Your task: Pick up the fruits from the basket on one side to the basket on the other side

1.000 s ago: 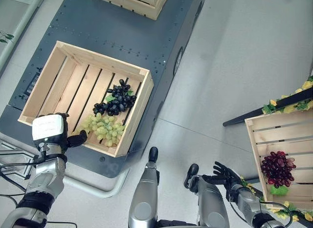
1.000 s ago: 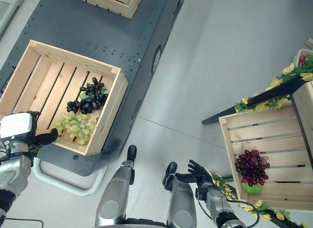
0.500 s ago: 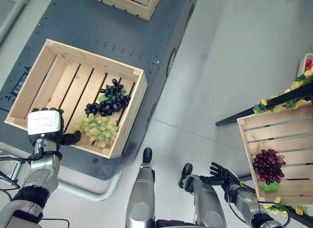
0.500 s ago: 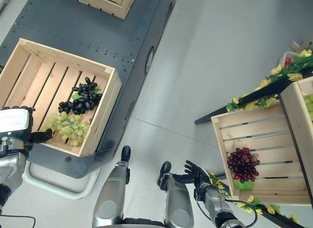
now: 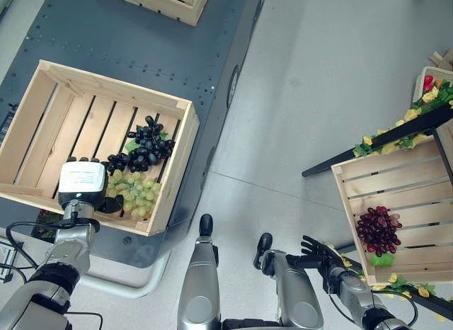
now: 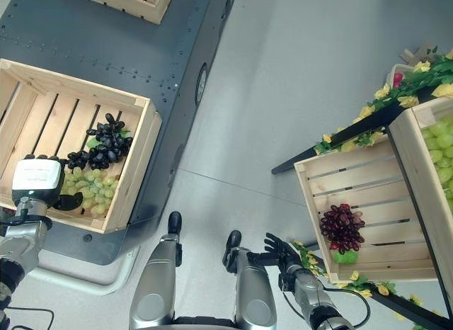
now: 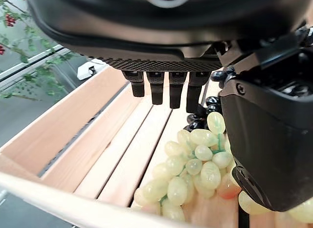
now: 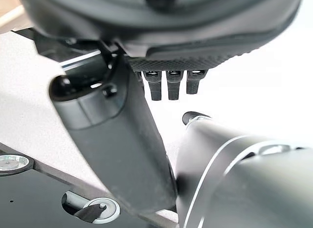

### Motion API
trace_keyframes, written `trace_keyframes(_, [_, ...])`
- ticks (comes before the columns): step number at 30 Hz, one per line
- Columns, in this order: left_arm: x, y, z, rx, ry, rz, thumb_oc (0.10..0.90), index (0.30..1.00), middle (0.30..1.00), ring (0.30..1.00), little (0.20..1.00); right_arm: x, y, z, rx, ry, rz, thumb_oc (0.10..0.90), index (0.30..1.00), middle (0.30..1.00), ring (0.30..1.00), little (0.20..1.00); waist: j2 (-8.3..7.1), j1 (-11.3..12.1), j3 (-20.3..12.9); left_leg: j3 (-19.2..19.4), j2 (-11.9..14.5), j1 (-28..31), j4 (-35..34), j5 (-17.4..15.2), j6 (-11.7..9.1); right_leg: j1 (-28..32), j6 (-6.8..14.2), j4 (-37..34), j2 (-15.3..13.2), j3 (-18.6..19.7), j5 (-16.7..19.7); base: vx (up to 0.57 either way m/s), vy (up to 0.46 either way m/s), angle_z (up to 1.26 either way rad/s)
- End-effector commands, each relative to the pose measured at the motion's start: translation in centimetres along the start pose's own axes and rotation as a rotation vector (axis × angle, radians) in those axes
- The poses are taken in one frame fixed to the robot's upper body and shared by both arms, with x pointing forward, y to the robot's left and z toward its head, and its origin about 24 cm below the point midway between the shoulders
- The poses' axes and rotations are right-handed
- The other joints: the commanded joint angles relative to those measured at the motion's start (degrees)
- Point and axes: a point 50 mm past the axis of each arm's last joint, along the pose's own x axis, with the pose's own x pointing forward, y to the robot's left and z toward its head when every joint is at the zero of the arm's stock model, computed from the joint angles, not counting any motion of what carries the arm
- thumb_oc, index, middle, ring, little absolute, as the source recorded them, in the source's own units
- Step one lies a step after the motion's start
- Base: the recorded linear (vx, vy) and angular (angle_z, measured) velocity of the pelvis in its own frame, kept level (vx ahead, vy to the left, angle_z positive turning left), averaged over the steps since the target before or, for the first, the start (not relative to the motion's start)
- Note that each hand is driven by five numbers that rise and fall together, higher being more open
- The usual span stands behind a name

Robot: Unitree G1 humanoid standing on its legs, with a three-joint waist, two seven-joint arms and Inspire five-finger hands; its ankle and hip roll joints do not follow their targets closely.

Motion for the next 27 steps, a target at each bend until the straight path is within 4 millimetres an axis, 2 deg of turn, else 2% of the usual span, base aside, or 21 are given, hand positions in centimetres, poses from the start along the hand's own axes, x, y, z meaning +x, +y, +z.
trace_keyframes(1, [1.6, 3.1, -1.5, 0.034, 0.018, 0.107, 0.800, 0.900, 0.900, 0.900, 0.900, -0.8, -1.3, -0.5, -0.035, 0.006, 0.015, 0.800, 0.900, 0.900, 0.900, 0.900, 0.43, -0.8, -0.3, 3.7, -2.4, -6.1, 7.2, -1.9, 1.7, 4.7, -4.0, -5.6, 3.4, -2.6, 2.9, 0.00, 0.000, 0.00])
trace_keyframes(8, [1.6, 2.5, -1.0, -0.009, 0.004, 0.010, 0.800, 0.900, 0.900, 0.900, 0.900, -0.7, -1.3, -0.2, -0.034, -0.002, 0.013, 0.800, 0.900, 0.900, 0.900, 0.900, 0.48, -0.8, 0.1, 3.6, -2.3, -6.6, 8.0, -2.0, 1.8, 4.3, -4.0, -4.6, 3.2, -2.8, 2.7, 0.01, 0.001, 0.00])
trace_keyframes(9, [1.6, 2.4, -1.0, -0.009, 0.003, 0.009, 0.800, 0.900, 0.900, 0.900, 0.900, -0.8, -1.3, -0.3, -0.034, 0.000, 0.013, 0.800, 0.900, 0.900, 0.900, 0.900, 0.36, -0.8, 0.0, 3.3, -2.5, -6.1, 8.5, -3.2, 1.3, 4.8, -3.5, -4.4, 3.1, -2.3, 1.8, 0.00, 0.000, 0.00])
trace_keyframes(10, [1.7, 2.1, -0.8, -0.057, 0.023, -0.034, 0.800, 0.900, 0.900, 0.900, 0.900, -0.7, -1.3, -0.1, -0.033, -0.005, 0.013, 0.800, 0.900, 0.900, 0.900, 0.900, 0.43, -0.8, 0.2, 3.4, -2.2, -6.8, 8.1, -1.6, 1.7, 4.2, -4.0, -4.5, 3.2, -2.8, 2.6, 0.06, 0.006, -0.02])
trace_keyframes(11, [1.7, 1.8, -0.8, -0.079, 0.036, -0.074, 0.800, 0.900, 0.900, 0.900, 0.900, -0.6, -1.2, 0.0, -0.035, -0.006, 0.016, 0.800, 0.900, 0.900, 0.900, 0.900, 0.31, -0.8, 0.2, 3.3, -2.3, -6.4, 8.5, -3.0, 1.3, 4.6, -3.6, -4.2, 3.1, -2.3, 1.8, 0.00, 0.000, 0.00])
trace_keyframes(14, [1.6, 1.1, -1.0, -0.140, 0.081, -0.154, 0.800, 0.900, 0.900, 0.900, 0.900, -0.5, -1.0, 0.2, -0.036, -0.011, 0.019, 0.800, 0.900, 0.900, 0.900, 0.900, 0.26, -0.8, 0.4, 3.2, -2.3, -6.5, 8.5, -2.5, 1.2, 4.8, -3.6, -4.4, 3.2, -2.3, 1.8, 0.02, 0.003, -0.01])
trace_keyframes(23, [1.4, 0.3, -1.1, -0.258, 0.198, -0.125, 0.800, 0.900, 0.900, 0.900, 0.900, -0.4, -0.2, 0.3, -0.024, -0.016, 0.032, 0.800, 0.900, 0.900, 0.900, 0.900, -0.79, -0.4, 0.2, 3.4, -2.0, -6.6, 8.3, -3.2, 1.5, 5.0, -3.7, -4.4, 3.2, -3.0, 1.7, 0.00, 0.000, 0.00])
trace_keyframes(24, [1.4, 0.1, -1.2, -0.265, 0.222, -0.111, 0.596, 0.594, 0.594, 0.594, 0.594, -0.3, 0.1, 0.3, -0.019, -0.016, 0.035, 0.800, 0.900, 0.900, 0.900, 0.900, -1.07, -0.3, 0.1, 3.3, -2.0, -6.8, 8.5, -3.1, 1.5, 5.1, -3.7, -4.4, 3.3, -3.1, 1.7, 0.00, 0.000, 0.00])
trace_keyframes(25, [1.3, -0.1, -1.2, -0.270, 0.229, -0.107, 0.580, 0.571, 0.571, 0.571, 0.571, -0.3, 0.1, 0.3, -0.017, -0.016, 0.037, 0.800, 0.900, 0.900, 0.900, 0.900, -1.19, -0.3, 0.1, 3.3, -1.9, -6.7, 8.5, -3.1, 1.5, 5.2, -3.7, -4.5, 3.3, -3.1, 1.8, 0.00, 0.000, 0.00])
trace_keyframes(26, [1.2, -0.4, -1.0, -0.272, 0.238, -0.082, 0.518, 0.476, 0.476, 0.476, 0.476, -0.2, 0.4, 0.3, -0.014, -0.016, 0.042, 0.800, 0.900, 0.900, 0.900, 0.900, -1.53, -0.2, 0.0, 3.3, -1.9, -6.5, 8.2, -3.3, 1.6, 5.3, -3.7, -4.7, 3.4, -3.2, 1.9, 0.00, 0.000, 0.00])
trace_keyframes(27, [1.2, -0.5, -1.0, -0.268, 0.239, -0.078, 0.518, 0.476, 0.476, 0.476, 0.476, -0.1, 0.4, 0.3, -0.014, -0.016, 0.043, 0.800, 0.900, 0.900, 0.900, 0.900, -1.59, -0.1, 0.0, 3.3, -1.8, -6.4, 8.2, -3.3, 1.6, 5.4, -3.7, -4.8, 3.4, -3.2, 1.9, 0.00, 0.000, 0.00])
